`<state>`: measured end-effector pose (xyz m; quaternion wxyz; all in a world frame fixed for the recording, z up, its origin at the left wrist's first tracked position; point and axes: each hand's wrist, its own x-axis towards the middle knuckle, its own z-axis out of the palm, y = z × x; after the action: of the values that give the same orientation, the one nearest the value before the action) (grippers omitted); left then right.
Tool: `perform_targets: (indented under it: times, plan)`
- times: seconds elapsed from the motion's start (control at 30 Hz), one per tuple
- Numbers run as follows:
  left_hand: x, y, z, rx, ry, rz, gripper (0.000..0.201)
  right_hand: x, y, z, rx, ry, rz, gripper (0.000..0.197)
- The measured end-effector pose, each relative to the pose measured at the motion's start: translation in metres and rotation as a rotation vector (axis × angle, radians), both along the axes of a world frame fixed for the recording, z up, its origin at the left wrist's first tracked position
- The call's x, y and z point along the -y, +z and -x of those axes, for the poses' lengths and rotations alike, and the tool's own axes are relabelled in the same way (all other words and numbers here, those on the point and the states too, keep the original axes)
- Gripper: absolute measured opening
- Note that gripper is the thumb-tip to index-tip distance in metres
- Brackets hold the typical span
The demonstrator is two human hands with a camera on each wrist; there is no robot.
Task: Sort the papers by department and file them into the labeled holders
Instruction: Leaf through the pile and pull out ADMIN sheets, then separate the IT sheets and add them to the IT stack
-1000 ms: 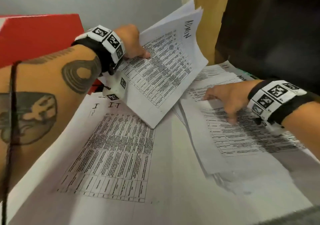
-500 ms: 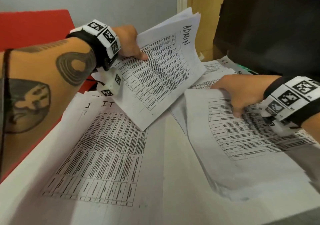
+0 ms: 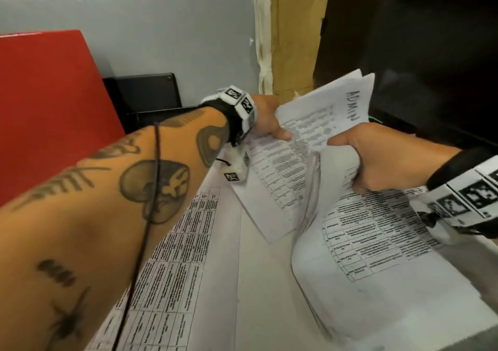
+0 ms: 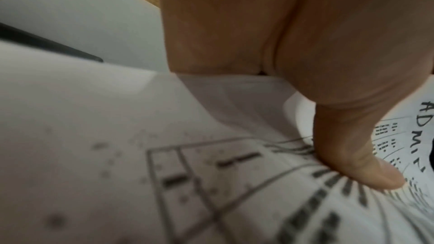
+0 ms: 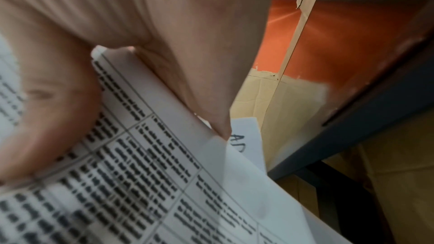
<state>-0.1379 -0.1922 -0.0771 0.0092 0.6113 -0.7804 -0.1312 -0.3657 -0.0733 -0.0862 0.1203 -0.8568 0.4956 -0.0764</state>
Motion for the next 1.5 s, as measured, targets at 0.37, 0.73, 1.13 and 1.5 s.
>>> perform_targets:
  times: [0.37, 0.73, 1.13, 1.5]
  plan:
    - [0.005, -0.018, -0.068, -0.023, 0.102, -0.166, 0.028, 0.003, 0.001, -0.009, -0.086, 0.055, -0.025, 0.065]
    - [0.013, -0.025, -0.031, -0.119, 0.067, 0.128, 0.026, -0.003, 0.004, -0.015, -0.125, 0.019, -0.004, 0.053]
    - [-0.010, 0.014, -0.125, 0.166, 0.165, -0.049, 0.031, 0.010, 0.022, -0.035, -0.302, -0.041, -0.039, 0.071]
    - [-0.073, -0.024, -0.201, 0.476, 0.246, -0.301, 0.091, 0.016, 0.017, -0.099, -0.609, 0.046, -0.044, 0.115]
